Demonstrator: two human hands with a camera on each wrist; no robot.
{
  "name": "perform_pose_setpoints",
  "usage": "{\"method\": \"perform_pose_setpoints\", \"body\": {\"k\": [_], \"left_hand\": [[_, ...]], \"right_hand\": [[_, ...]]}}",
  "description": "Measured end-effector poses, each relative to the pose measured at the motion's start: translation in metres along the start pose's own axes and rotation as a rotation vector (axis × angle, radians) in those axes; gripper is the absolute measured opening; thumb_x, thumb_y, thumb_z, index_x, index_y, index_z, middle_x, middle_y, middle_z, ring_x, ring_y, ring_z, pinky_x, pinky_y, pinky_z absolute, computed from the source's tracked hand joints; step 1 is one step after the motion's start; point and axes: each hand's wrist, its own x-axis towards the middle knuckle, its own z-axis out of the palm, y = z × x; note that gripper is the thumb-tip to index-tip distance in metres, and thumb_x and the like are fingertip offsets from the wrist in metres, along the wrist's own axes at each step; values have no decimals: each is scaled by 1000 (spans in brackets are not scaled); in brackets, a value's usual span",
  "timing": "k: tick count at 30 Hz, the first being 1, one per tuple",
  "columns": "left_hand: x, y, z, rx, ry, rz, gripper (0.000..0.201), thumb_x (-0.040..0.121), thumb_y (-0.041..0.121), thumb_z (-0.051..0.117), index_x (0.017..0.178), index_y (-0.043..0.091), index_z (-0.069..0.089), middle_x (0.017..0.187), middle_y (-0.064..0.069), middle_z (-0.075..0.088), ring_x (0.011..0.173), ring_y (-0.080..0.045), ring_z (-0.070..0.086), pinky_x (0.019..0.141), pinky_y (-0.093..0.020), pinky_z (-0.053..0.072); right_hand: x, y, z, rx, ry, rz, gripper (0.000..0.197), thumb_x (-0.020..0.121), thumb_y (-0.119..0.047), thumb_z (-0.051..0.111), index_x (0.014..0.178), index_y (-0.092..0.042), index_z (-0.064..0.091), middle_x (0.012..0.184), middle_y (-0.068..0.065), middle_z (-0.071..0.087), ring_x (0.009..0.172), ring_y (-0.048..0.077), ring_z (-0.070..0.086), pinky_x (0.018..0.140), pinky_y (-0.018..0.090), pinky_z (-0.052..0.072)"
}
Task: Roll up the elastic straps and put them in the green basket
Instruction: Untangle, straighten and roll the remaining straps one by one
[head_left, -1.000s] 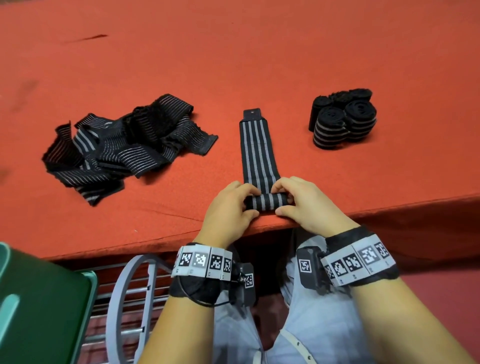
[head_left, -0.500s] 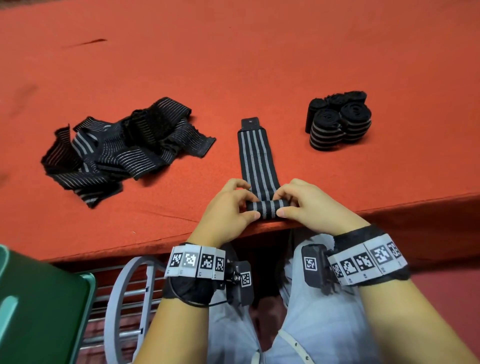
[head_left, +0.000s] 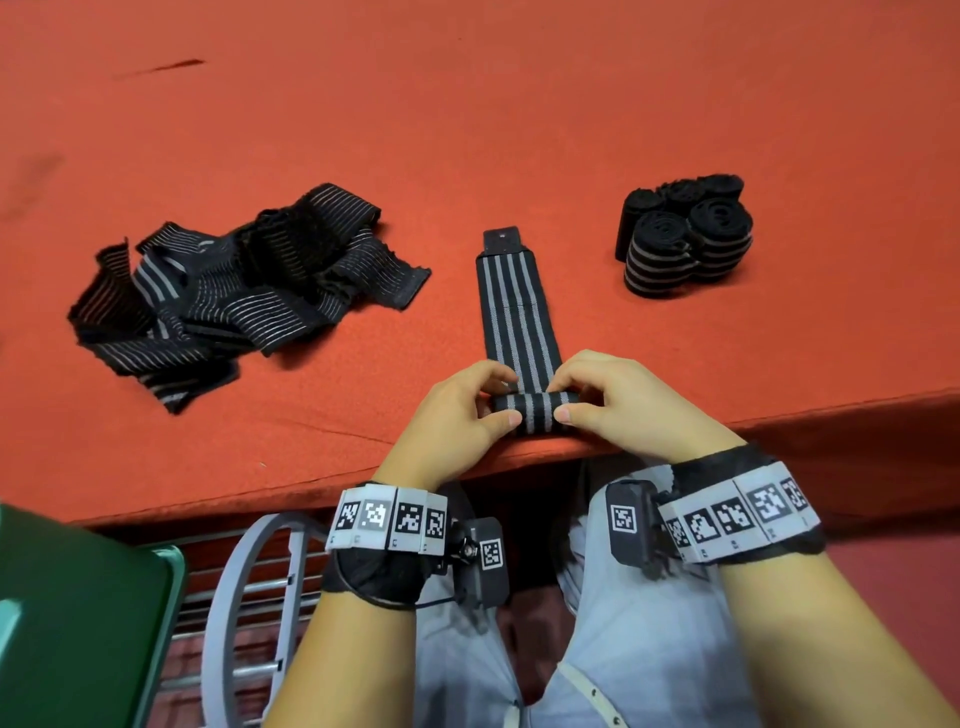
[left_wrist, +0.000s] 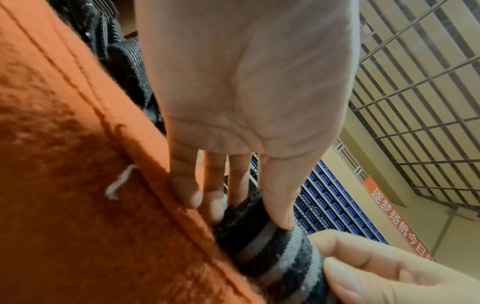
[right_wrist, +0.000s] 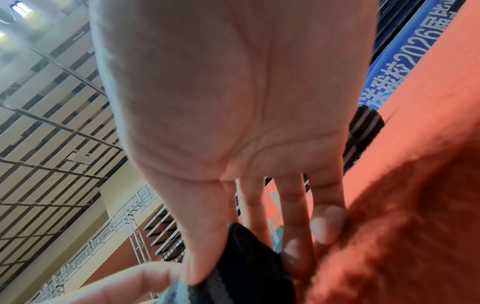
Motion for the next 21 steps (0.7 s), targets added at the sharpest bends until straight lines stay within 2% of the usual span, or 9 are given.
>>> {"method": "perform_pose_setpoints", "body": {"k": [3,5,7,10,12,14,17,21], "left_hand": [[2,-1,1,25,7,26,24,86,17,72,109,25,67,102,8,63,86,-15,61,86,-33,50],[3,-1,0,37,10,42,19,88,17,71,106,23,68,101,6,61,89,-11,58,86,-28,47],[4,-3,0,37,12,49,18,89,17,71,106,23,69,103,9,58,88,-6,56,84,-21,43],[5,-3,1,53,11,56,17,90,20,69,106,26,68,102,12,56,90,-3,55,83,-17,40],[4,-3,1,72,21,67,20,89,22,69,107,29,66,102,11,58,91,-5,56,83,-18,42],[2,-4,1,46,34,82,24,86,21,72,106,30,64,101,9,61,83,-8,57,81,-24,46],[2,-5,1,0,46,77,25,83,17,74,102,29,65,90,7,60,72,-10,54,75,-28,48],[3,-5,3,-19,54,53,22,84,16,74,100,29,66,87,9,60,76,-10,55,76,-26,46]], "right_hand": [[3,1,0,4,5,22,22,87,-24,72,108,-28,69,106,-14,62,102,5,57,94,31,45],[5,2,1,11,1,35,25,88,-25,71,112,-30,68,107,-15,62,104,4,57,95,29,44],[6,3,1,17,1,39,24,89,-25,71,112,-28,70,104,-15,62,103,5,58,95,31,45],[8,2,2,17,3,37,22,90,-23,70,112,-23,72,100,-13,61,100,7,59,94,33,45],[9,1,3,12,5,36,21,91,-22,68,112,-21,72,100,-11,60,99,8,59,94,33,45],[10,0,3,2,7,43,22,92,-21,67,113,-20,72,103,-10,59,100,8,57,93,32,44],[9,-2,5,-28,4,44,25,94,-23,65,117,-20,70,105,-15,54,97,3,54,91,28,42],[4,-2,2,-91,-74,51,41,91,-24,68,131,-23,61,107,-18,47,93,-3,49,87,23,39]]}}
